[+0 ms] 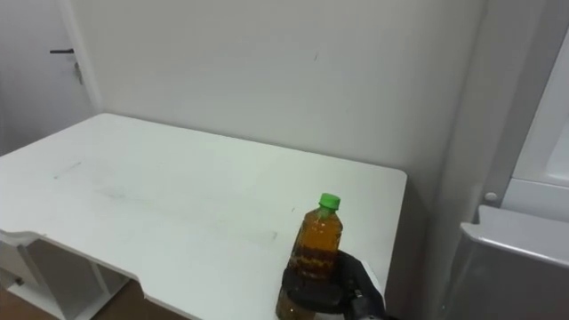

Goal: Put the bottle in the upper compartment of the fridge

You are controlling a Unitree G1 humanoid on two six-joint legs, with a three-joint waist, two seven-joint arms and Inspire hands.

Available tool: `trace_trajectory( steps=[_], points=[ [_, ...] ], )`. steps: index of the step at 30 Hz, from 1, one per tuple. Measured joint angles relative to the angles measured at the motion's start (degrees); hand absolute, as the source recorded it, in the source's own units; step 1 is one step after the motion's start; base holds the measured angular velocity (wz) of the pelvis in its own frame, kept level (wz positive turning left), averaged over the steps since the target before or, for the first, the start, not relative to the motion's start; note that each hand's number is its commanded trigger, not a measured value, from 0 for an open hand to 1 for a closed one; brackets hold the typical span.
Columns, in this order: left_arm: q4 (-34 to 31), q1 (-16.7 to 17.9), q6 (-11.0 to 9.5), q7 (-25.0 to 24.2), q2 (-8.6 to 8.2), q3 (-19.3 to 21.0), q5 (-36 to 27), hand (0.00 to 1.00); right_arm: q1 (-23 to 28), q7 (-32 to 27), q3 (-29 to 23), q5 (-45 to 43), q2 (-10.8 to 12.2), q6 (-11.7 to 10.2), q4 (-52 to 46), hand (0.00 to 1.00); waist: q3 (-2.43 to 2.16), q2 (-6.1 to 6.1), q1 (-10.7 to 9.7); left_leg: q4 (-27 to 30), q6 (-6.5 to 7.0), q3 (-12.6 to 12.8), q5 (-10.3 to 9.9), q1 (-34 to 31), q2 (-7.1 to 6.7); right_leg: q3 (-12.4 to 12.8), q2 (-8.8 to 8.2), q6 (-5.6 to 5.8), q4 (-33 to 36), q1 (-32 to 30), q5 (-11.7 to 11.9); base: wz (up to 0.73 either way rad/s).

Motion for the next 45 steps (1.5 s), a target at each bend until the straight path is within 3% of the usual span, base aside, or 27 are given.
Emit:
trace_trajectory(
  steps=[8,12,14,19,23,27,32,45],
  points=[
    [-1.79,0.93,-0.11,-0.98,0.12,-0.46,-2.08,0.00,0.01,0.86,-0.24,1.33,-0.16,0.01,0.05,1.00,0.08,0.46,-0.49,-0.05,0.00,0.02,0.00,0.30,0.05,0.07,-0.04,0.00,0.12,0.10,0.00,-0.01],
    [-2.39,0.89,-1.30,-2.32,0.14,-0.33,-2.00,0.00,0.07,1.99,-0.27,1.02,-0.33,0.05,-0.30,1.00,-0.04,0.35,-0.64,-0.31,0.02,0.15,0.01,0.50,0.03,0.14,-0.06,0.01,0.17,-0.10,0.00,0.00],
    [-2.53,0.83,-1.68,-2.37,0.06,0.74,-2.03,0.00,1.46,2.14,-0.26,-0.64,-0.46,0.75,-3.85,1.00,-0.31,-0.10,-0.55,-0.79,0.14,0.37,0.09,0.29,0.02,0.30,-0.10,0.01,0.48,-0.78,0.00,-0.06],
    [-2.00,0.34,-1.78,-2.37,0.25,2.27,-2.03,0.00,1.99,3.40,-0.28,-0.69,-1.62,1.86,-11.57,1.00,-0.39,-0.34,-0.71,-1.23,0.18,0.52,0.12,0.76,0.06,0.38,-0.42,0.04,1.19,-0.81,-0.05,-0.02],
    [-1.66,-0.55,-2.41,-2.30,0.61,2.31,-1.95,0.00,1.95,4.39,-0.28,-2.09,-2.57,1.90,-18.07,1.00,-0.31,-0.97,-1.20,-1.35,0.20,0.67,0.13,1.06,0.08,0.39,-0.44,0.06,1.18,-0.59,-0.04,0.00],
    [-1.38,-1.03,-3.27,-1.84,0.64,2.66,-1.99,0.00,2.10,5.15,-0.28,-3.26,-2.99,1.92,-22.13,1.00,0.12,-1.78,-2.01,-1.90,0.37,1.23,0.25,1.74,0.18,0.58,-0.44,0.06,1.12,-0.25,-0.04,-0.03],
    [-0.71,-2.42,-3.38,-1.13,1.01,3.47,-1.95,0.00,2.10,7.02,-1.50,-7.14,-4.65,2.27,-30.01,1.00,-0.18,-2.61,-2.75,-2.25,0.39,2.55,0.25,2.51,0.22,1.95,-0.44,0.13,1.11,0.12,0.00,-0.12],
    [2.33,-3.06,-3.58,-1.20,1.04,4.23,-1.84,0.00,2.11,9.00,-6.73,-9.77,-5.06,2.93,-41.59,1.00,-0.55,-2.23,-5.33,-2.49,0.54,3.78,0.14,3.02,0.56,3.34,-0.34,0.13,2.03,-0.39,0.07,-0.05]
  ],
)
